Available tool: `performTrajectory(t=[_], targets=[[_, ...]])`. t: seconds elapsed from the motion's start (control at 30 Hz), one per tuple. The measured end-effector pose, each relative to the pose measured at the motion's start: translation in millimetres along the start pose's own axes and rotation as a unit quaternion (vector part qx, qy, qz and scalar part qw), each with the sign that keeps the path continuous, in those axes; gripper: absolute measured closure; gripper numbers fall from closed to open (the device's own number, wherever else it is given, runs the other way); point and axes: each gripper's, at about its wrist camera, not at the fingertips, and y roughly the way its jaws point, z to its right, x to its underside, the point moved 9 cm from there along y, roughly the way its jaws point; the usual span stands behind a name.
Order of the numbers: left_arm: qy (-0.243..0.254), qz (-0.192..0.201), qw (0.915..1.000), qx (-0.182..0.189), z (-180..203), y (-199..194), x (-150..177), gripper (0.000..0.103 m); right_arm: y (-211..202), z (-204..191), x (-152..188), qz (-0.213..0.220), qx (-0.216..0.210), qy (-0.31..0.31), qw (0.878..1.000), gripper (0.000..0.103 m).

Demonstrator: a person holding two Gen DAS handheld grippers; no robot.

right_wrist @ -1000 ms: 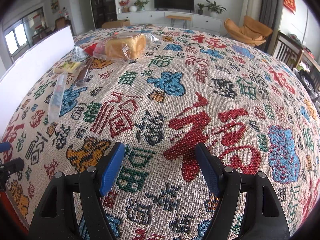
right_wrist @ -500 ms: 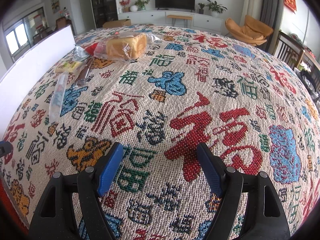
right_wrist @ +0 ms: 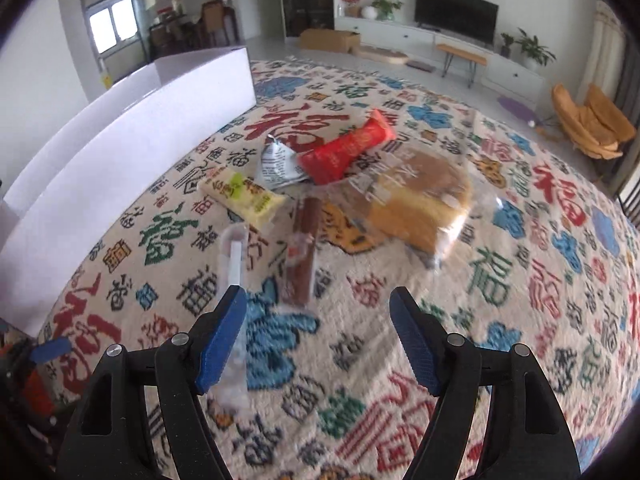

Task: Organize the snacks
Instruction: 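Grasp the brown jelly stick in clear wrapper with the right gripper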

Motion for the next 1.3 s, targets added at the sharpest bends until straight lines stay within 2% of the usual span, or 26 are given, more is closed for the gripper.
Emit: performTrajectory(t=[0.07,0.17,0.27,0.33,0.4,0.7,1.07,1.3], targets=[[-0.004,0.002,1.0,0.001,-2,-2,0,0.001,25,-6,-10,-0.028,0.002,-0.011,1.0,0.038],[-0.007,0.003,1.0,0.003,-3,-2,0,0.001,54,-11,-9,-0.079,-0.007,-0.004,0.997,0.067],[-0.004,0.001,1.0,0.002,-2,-1,0,0.001,58,-15,-9,-0.076,0.0,-0.017,0.997,0.065],[-0.003,0.0,1.0,0.001,-1,-1,0,0.001,57,-18,-6,-0.074,0.003,-0.02,0.997,0.071],[-0.004,0.001,1.0,0.004,-2,-1,0,0.001,53,-20,-2,-0.076,0.005,-0.027,0.997,0.083],[-0.009,0.001,0.9999,0.011,-3,-2,0,0.001,24,-30,35,-0.087,0.0,-0.041,0.995,0.085],[-0.009,0.001,0.9999,0.011,-3,-2,0,0.001,-13,-19,82,-0.073,-0.006,-0.001,0.997,0.085],[-0.009,0.001,0.9999,0.012,-3,-2,0,0.001,-30,-2,105,-0.072,0.011,0.013,0.997,0.085]])
